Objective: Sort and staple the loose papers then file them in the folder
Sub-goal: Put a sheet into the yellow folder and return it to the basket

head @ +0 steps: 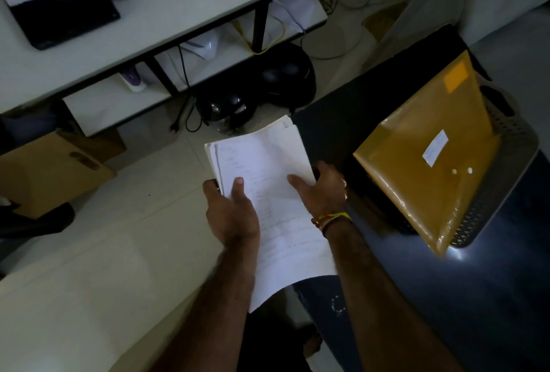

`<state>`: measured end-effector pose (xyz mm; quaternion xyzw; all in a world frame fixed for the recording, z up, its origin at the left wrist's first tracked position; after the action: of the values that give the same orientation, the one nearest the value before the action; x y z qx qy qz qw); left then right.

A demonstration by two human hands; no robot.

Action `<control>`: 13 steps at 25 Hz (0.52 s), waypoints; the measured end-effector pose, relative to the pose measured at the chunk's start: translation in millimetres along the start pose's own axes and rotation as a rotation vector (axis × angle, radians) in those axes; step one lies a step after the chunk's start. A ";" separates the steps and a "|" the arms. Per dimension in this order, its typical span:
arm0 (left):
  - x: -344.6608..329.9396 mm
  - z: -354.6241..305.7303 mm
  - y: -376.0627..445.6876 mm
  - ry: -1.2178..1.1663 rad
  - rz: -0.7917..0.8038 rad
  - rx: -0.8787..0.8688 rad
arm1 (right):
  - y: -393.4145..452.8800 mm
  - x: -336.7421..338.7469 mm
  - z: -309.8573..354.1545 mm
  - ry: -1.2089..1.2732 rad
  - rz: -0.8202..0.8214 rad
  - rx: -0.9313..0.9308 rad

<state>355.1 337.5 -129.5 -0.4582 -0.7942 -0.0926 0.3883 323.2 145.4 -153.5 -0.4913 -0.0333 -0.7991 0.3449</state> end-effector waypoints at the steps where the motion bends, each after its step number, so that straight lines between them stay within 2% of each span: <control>1: 7.8 -9.0 -2.6 -0.069 -0.005 -0.050 | -4.4 9.2 5.3 0.182 -0.002 -0.022; 3: 23.8 -40.2 -5.6 -0.259 -0.036 -0.147 | -12.4 43.4 21.0 0.522 -0.149 0.008; 5: 36.0 -79.8 -10.4 -0.512 -0.059 -0.222 | -29.4 83.5 42.2 0.746 -0.393 0.171; 6: 40.3 -96.4 -14.4 -0.606 -0.052 -0.252 | -40.0 95.7 51.5 0.816 -0.465 0.229; 8: 42.4 -111.4 -25.3 -0.674 -0.021 -0.328 | -54.6 98.1 55.8 0.907 -0.526 0.247; 9: 39.8 -110.7 -30.3 -0.683 0.009 -0.347 | -57.4 91.4 50.8 0.948 -0.515 0.193; 11: 34.1 -97.7 -35.6 -0.686 0.055 -0.305 | -54.3 78.7 35.9 1.036 -0.482 0.051; 13: 27.9 -83.3 -29.9 -0.698 0.018 -0.261 | -48.7 79.5 28.7 1.010 -0.540 0.103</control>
<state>367.7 297.0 -46.9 -0.5148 -0.8562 -0.0278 0.0332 294.4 152.4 -60.6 -0.0052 -0.0275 -0.9917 0.1254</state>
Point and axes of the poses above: each hand's wrist, its own y-axis towards the middle knuckle, its own x-axis out of the back of the hand, z = x × y, the point moved 5 cm from there along y, towards the middle knuckle, and after that the axes turned 12 degrees about -z, right-handed, at the moved point
